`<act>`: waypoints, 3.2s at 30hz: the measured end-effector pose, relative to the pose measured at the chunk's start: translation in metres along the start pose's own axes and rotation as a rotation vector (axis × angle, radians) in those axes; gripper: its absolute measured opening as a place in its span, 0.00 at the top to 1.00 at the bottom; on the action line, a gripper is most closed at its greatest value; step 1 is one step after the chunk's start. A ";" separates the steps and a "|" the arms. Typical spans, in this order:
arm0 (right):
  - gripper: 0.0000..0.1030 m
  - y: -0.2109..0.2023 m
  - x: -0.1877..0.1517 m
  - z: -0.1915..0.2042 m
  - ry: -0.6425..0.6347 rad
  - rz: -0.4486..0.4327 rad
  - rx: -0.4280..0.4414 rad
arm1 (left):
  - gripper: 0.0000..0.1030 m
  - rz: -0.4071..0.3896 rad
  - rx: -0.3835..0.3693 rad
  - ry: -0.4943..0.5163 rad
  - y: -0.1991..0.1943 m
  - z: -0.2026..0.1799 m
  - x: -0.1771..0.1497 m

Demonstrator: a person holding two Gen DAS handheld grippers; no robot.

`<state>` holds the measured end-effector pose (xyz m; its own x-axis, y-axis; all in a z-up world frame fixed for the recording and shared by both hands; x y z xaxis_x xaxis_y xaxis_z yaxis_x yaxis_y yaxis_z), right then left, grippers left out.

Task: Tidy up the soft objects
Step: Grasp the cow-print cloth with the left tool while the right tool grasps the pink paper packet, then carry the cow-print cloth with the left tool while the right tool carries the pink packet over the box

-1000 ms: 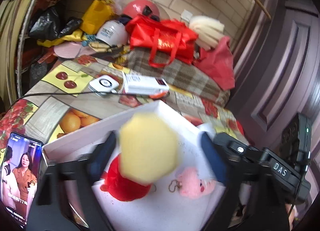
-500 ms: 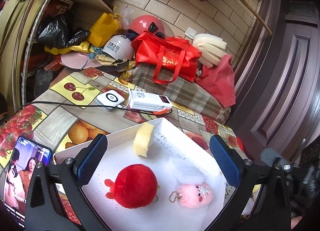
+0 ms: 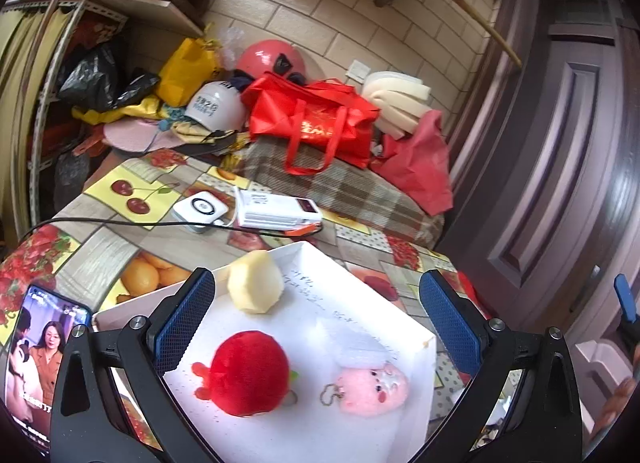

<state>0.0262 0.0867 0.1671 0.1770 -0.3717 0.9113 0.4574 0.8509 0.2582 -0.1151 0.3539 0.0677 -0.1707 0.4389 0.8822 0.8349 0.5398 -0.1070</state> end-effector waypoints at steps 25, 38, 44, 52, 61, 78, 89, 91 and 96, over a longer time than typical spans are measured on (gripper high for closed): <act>0.00 -0.076 -0.070 -0.193 -0.065 0.474 -0.454 | 0.00 0.458 -0.489 0.438 -0.018 -0.200 -0.158; 0.25 -0.049 -0.122 -0.196 0.002 0.694 -0.218 | 0.43 0.634 -0.469 0.566 -0.018 -0.249 -0.238; 0.37 -0.053 -0.124 -0.191 -0.055 0.714 -0.207 | 0.68 0.702 -0.471 0.532 -0.013 -0.247 -0.249; 0.37 -0.065 -0.093 -0.196 -0.019 0.556 -0.275 | 0.68 0.626 -0.521 0.512 -0.021 -0.251 -0.232; 0.37 -0.073 -0.044 -0.188 0.048 0.374 -0.301 | 0.68 0.535 -0.535 0.485 -0.023 -0.252 -0.206; 0.37 -0.070 -0.030 -0.174 0.117 0.321 -0.285 | 0.67 0.340 -0.473 0.408 -0.022 -0.224 -0.144; 0.37 -0.067 -0.018 -0.165 0.125 0.296 -0.262 | 0.67 0.266 -0.387 0.349 -0.009 -0.190 -0.110; 0.37 -0.065 -0.015 -0.162 0.123 0.290 -0.259 | 0.67 0.260 -0.373 0.339 -0.008 -0.186 -0.107; 0.37 -0.061 -0.013 -0.159 0.116 0.289 -0.245 | 0.67 0.232 -0.337 0.299 -0.004 -0.169 -0.093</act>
<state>0.1340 -0.0194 0.0882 0.4199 -0.1813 0.8893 0.5665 0.8179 -0.1007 -0.0140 0.1897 0.0638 0.1560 0.2680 0.9507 0.9640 0.1685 -0.2057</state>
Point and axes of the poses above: each gripper's, at about its wrist camera, not at the fingertips, and y roughly the way its jaws point, z to its left, x to its top, the point moved 7 cm from there along y, roughly the way its jaws point, and after that the axes turned 9 degrees about -z, right-handed, at the moved point
